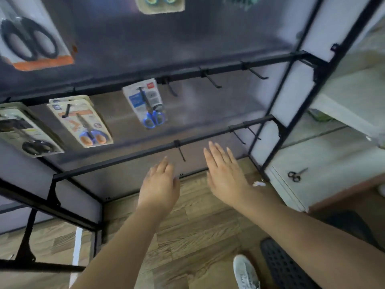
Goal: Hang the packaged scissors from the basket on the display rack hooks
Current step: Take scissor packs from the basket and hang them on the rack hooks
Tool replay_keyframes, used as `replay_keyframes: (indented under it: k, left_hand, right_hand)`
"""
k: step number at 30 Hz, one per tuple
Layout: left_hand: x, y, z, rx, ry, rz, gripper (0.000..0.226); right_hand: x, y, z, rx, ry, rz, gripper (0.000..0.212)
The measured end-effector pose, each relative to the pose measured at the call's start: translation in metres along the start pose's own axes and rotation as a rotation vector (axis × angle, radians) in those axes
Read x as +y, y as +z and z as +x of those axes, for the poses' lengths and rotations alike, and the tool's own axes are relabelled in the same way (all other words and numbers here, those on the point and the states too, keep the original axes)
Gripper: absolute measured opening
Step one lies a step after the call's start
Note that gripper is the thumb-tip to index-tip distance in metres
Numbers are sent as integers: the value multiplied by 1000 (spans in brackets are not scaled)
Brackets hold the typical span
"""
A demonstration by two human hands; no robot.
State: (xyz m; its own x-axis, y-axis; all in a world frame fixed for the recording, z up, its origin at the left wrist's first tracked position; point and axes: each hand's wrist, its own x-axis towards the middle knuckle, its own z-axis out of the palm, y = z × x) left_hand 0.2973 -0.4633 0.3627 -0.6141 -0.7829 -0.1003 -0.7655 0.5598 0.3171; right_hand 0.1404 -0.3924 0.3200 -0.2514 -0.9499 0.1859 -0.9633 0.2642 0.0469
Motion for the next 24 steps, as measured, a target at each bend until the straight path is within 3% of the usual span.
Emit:
replay_keyframes:
  k: [5,10,21,24]
  left_hand:
    - [67,40,-21,-196,219,108,44]
    - [164,88,-21,-293,353,61,43]
    - [414,232,-61,-476,756,187,48]
    - [447,278,-84,-579,735,112,45]
  right_hand:
    - [58,21,-95,-189,223,69,75]
    - [143,9,-175,-284,483,119,74]
    - [327,3,-383,-344,1089,313,64]
    - [341,16,-443,-337,1243,387,62]
